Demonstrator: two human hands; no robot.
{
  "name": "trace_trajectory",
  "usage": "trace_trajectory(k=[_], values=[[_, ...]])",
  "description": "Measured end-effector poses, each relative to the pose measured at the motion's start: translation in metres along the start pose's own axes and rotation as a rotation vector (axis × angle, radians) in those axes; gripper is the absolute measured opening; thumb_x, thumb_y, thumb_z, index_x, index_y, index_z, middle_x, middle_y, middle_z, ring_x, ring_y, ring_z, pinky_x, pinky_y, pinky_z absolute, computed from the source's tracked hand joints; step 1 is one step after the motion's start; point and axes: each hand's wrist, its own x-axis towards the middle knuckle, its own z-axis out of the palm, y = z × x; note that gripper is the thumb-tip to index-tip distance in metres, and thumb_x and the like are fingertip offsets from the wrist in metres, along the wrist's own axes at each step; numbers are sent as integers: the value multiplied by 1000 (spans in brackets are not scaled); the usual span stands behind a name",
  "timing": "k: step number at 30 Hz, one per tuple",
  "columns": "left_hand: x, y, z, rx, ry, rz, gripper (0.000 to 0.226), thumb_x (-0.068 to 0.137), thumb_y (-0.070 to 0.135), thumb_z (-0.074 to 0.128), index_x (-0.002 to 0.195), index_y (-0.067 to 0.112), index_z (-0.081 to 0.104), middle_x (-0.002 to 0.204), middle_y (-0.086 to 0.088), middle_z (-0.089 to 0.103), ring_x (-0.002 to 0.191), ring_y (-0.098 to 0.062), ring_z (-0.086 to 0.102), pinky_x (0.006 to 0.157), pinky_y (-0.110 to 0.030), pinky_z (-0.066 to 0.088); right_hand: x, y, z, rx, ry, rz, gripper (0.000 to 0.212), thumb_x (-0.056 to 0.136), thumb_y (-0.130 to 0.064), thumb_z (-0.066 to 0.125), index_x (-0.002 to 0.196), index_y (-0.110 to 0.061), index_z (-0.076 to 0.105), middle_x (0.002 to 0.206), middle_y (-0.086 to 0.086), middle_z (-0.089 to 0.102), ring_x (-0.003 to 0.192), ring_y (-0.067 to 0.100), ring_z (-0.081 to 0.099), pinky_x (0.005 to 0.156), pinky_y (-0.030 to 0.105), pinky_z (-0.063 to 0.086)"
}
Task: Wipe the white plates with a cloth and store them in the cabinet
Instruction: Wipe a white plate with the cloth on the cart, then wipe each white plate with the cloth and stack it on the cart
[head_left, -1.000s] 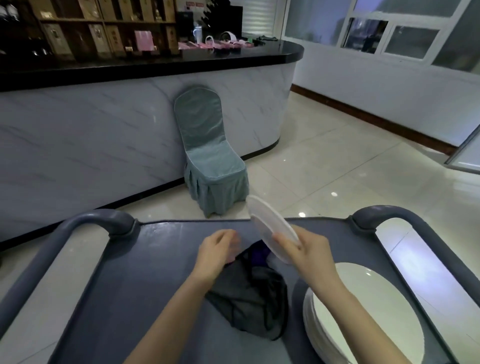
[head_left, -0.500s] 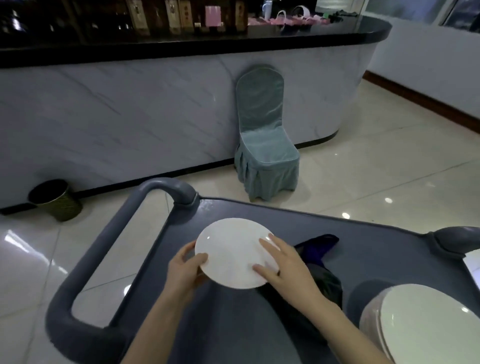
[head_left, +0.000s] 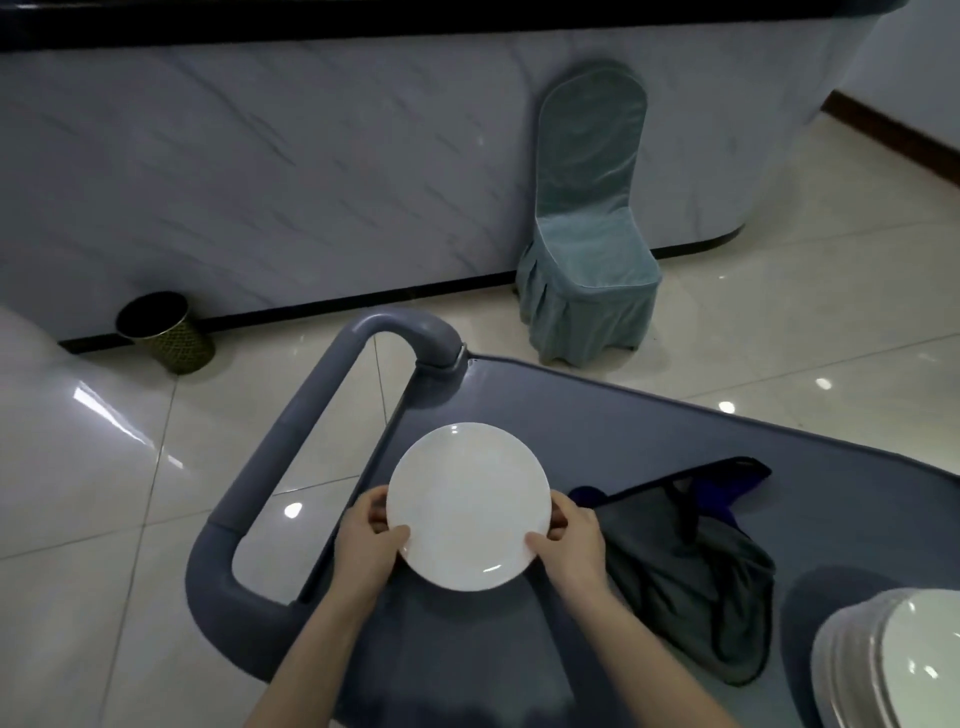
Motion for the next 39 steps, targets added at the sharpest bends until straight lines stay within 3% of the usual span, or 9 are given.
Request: trace_trajectory(k=[4, 8, 11, 14, 22, 27, 31, 34, 39], values=[[1, -3, -1, 113, 4, 54, 50, 75, -10, 62, 116, 17, 63, 96, -1, 66, 86, -17, 65, 65, -23, 50, 4, 5, 4, -78, 3, 25, 56, 79, 10, 64, 127, -18, 62, 111, 9, 51, 79, 15, 62, 84, 27, 53], [-5, 0, 2, 241, 10, 123, 48, 78, -6, 62, 120, 17, 64, 105, -9, 61, 89, -22, 63, 83, -36, 54, 2, 10, -5, -122, -40, -24, 52, 81, 6, 64, 125, -21, 64, 104, 5, 53, 72, 8, 58, 67, 8, 44], [-18, 4, 10, 307, 128, 171, 43, 83, 1, 64, 124, 17, 62, 115, -6, 49, 98, -24, 58, 94, -39, 50, -4, 9, -21, -109, -78, -56, 42, 84, -2, 68, 122, -20, 66, 106, 6, 63, 81, 16, 62, 80, 20, 50], [-43, 19, 34, 284, 202, 267, 36, 87, 8, 66, 120, 20, 63, 114, 0, 50, 102, -20, 56, 93, -36, 49, -18, 10, -53, -95, -38, -109, 34, 88, -10, 71, 121, -15, 68, 106, -1, 64, 84, 6, 60, 82, 13, 45], [-144, 70, 176, 229, -336, 479, 11, 85, 15, 70, 88, 25, 74, 79, 19, 71, 78, 9, 63, 67, -3, 43, -91, 56, -236, -302, 319, -326, 22, 83, -12, 76, 103, -22, 75, 85, -8, 66, 70, 4, 59, 68, 11, 39], [-208, 77, 266, 283, -566, 536, 11, 84, 19, 75, 95, 20, 72, 83, 3, 70, 71, 1, 62, 71, -11, 47, -128, 125, -343, -451, 438, -35, 38, 84, -28, 76, 120, -24, 67, 98, -4, 55, 77, 13, 54, 75, 25, 38], [-238, 75, 319, 459, -601, 528, 25, 81, 24, 76, 104, 20, 66, 88, 0, 58, 80, -14, 59, 87, -31, 49, -152, 169, -378, -435, 490, 128, 61, 80, -29, 80, 135, -17, 57, 107, 6, 43, 107, 28, 49, 89, 31, 43], [-249, 67, 338, 588, -529, 545, 45, 80, 24, 74, 122, 13, 61, 102, -4, 51, 87, -17, 53, 88, -26, 44, -161, 187, -388, -393, 460, 230, 76, 81, -32, 79, 146, -16, 44, 121, 12, 43, 116, 30, 48, 98, 34, 43], [-253, 60, 335, 648, -457, 519, 45, 77, 14, 72, 120, 15, 59, 102, -4, 50, 84, -17, 52, 78, -27, 44, -165, 189, -387, -204, 347, 255, 61, 77, -18, 80, 133, -13, 55, 115, 10, 55, 97, 25, 58, 80, 29, 46]])
